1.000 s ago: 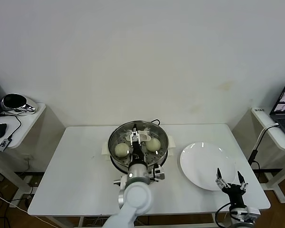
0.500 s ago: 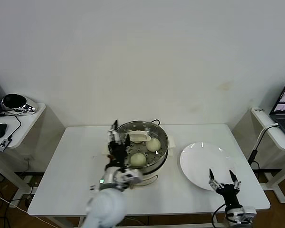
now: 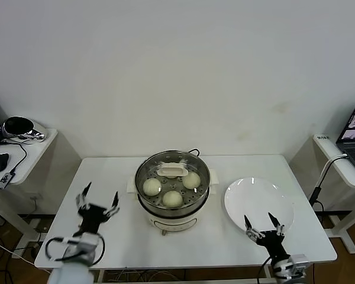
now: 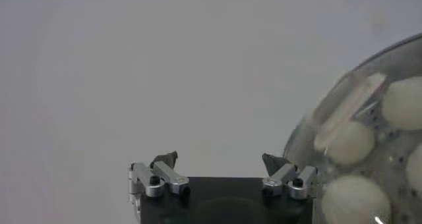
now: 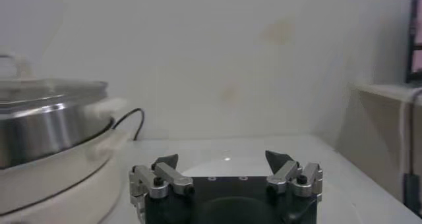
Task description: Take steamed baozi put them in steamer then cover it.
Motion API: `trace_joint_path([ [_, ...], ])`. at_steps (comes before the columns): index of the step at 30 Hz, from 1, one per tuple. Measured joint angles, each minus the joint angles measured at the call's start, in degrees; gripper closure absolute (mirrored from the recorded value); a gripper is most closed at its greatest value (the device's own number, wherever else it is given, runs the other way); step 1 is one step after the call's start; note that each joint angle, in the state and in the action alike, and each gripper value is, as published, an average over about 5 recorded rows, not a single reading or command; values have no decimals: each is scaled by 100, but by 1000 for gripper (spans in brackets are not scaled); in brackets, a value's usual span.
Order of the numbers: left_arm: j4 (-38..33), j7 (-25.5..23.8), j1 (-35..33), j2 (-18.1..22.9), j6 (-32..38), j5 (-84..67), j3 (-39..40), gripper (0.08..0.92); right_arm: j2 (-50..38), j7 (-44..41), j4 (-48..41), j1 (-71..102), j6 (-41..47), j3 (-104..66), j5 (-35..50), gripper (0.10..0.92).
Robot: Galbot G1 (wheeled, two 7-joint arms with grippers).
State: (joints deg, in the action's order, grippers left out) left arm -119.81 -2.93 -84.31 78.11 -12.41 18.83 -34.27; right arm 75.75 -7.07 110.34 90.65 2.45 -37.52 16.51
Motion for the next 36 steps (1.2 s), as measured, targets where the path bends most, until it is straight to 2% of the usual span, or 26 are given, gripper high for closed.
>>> trace_joint_path([
  [7,205,-16,-808,-14,314,-1267,-459,177,-114,26,165,224,80,60,-77,203],
  [14,179,-74,-1265,86,298,-1791,-619,177,-204,3,366,440,262,68,-46,203],
  [36,-221,-88,-1939,353,31,-2240,-799,177,-212,-53,612,733,336,15,26,203],
])
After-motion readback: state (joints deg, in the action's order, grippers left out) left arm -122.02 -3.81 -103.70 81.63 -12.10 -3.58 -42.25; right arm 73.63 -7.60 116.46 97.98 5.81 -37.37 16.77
